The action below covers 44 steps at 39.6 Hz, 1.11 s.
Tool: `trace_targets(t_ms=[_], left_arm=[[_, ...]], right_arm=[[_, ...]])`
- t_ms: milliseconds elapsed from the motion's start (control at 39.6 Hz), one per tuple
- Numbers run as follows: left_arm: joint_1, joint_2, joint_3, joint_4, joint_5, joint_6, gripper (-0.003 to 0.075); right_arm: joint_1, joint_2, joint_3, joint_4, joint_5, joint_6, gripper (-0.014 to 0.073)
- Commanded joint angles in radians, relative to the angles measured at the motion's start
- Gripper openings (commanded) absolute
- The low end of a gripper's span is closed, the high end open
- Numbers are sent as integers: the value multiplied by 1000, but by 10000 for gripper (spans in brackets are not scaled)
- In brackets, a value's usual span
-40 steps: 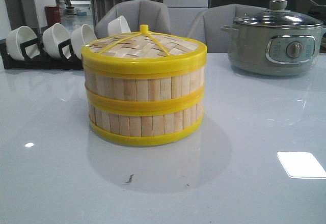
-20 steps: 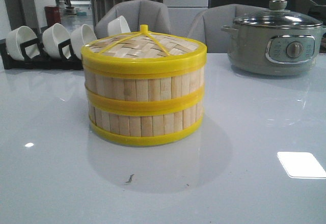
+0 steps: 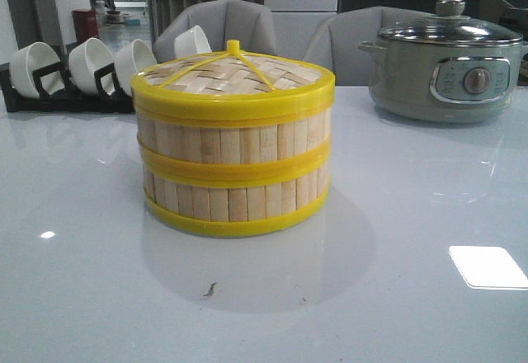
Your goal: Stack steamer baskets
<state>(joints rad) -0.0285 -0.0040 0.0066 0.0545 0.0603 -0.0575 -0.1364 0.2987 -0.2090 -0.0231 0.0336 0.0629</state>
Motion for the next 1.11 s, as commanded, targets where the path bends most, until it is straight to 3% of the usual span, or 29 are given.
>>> trace_targets(t_ms=[0, 353, 782, 1085], left_arm=[[1, -14, 1, -10, -89, -2, 109], [1, -13, 1, -10, -89, -2, 109], [1, -13, 1, -10, -89, -2, 109], [1, -13, 1, -10, -89, -2, 109]], right_arm=[[-5, 5, -31, -8, -92, -11, 68], [-4, -28, -26, -12, -89, -14, 68], [18, -300, 226, 29, -93, 17, 68], [75, -330, 225, 29, -56, 16, 68]])
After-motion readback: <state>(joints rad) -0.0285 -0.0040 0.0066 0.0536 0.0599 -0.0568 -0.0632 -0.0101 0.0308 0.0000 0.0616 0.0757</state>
